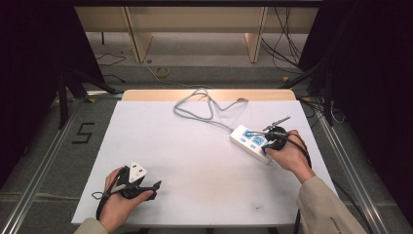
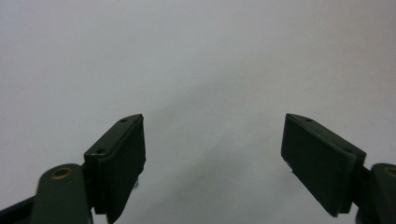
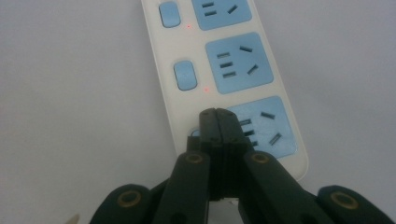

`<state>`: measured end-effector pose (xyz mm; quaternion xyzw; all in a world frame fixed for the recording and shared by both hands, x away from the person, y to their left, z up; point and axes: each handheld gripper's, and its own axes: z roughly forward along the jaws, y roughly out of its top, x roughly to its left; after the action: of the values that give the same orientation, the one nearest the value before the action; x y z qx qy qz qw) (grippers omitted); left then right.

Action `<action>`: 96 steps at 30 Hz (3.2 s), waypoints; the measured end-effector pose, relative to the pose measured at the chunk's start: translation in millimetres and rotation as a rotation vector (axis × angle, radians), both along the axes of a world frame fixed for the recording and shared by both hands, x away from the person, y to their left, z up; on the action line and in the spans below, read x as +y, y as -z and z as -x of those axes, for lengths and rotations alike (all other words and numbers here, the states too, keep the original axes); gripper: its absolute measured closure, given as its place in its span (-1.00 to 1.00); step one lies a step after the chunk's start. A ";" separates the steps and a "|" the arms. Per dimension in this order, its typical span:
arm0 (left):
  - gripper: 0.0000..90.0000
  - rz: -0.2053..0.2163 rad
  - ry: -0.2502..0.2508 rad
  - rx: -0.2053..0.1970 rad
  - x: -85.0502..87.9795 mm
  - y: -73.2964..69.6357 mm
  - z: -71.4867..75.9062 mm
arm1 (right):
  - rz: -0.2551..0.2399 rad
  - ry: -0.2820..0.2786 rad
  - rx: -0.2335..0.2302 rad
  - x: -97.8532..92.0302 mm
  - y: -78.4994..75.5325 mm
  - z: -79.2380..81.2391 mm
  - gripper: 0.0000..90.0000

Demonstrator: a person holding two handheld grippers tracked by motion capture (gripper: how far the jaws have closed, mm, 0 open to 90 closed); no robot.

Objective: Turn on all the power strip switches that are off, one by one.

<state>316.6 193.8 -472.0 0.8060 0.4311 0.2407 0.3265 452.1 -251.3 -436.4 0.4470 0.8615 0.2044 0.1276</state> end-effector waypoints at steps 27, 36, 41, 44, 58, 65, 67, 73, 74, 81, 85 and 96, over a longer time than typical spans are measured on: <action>-0.51 -0.005 0.004 0.002 -0.4 0.4 -0.1 | 0.020 -0.007 -0.002 2.5 0.6 -0.2 1.00; -0.51 -0.001 0.003 -0.001 -0.7 0.3 0.4 | 0.026 -0.012 -0.002 3.7 1.4 0.9 1.00; -0.51 0.003 -0.005 0.000 1.1 0.6 0.5 | 0.024 -0.009 -0.053 10.5 4.6 2.5 1.00; -0.51 0.005 -0.004 0.001 1.4 0.2 0.5 | -0.005 -0.005 -0.041 7.1 4.6 1.0 1.00; -0.51 0.007 -0.009 -0.001 0.6 0.8 0.7 | -0.047 -0.011 -0.086 4.7 -7.5 9.6 1.00; -0.51 0.003 -0.007 0.004 1.0 0.6 0.5 | -0.065 -0.016 -0.096 3.7 -9.0 12.5 0.98; -0.51 0.004 -0.007 0.005 0.9 0.6 0.6 | -0.070 -0.017 -0.102 3.6 -8.6 13.8 0.97; -0.51 0.005 -0.004 0.005 0.7 1.1 0.3 | -0.084 -0.021 -0.102 2.9 -5.2 18.4 0.94; -0.51 0.004 -0.005 0.007 0.7 1.1 0.4 | -0.087 -0.023 -0.106 2.8 -5.1 19.0 0.94; -0.51 0.007 -0.005 0.008 0.6 1.2 0.5 | -0.098 -0.035 -0.113 3.6 -6.0 23.9 0.89; -0.51 0.008 -0.004 0.008 0.5 1.4 0.4 | -0.114 -0.044 -0.110 3.3 -5.4 28.0 0.85; -0.51 0.009 -0.005 0.012 -0.2 2.3 0.5 | -0.144 -0.071 -0.133 5.2 -1.4 41.0 0.72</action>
<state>316.1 193.6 -474.3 0.8049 0.4361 0.2346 0.3270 411.0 -246.1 -435.1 0.4097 0.8495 0.2992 0.1447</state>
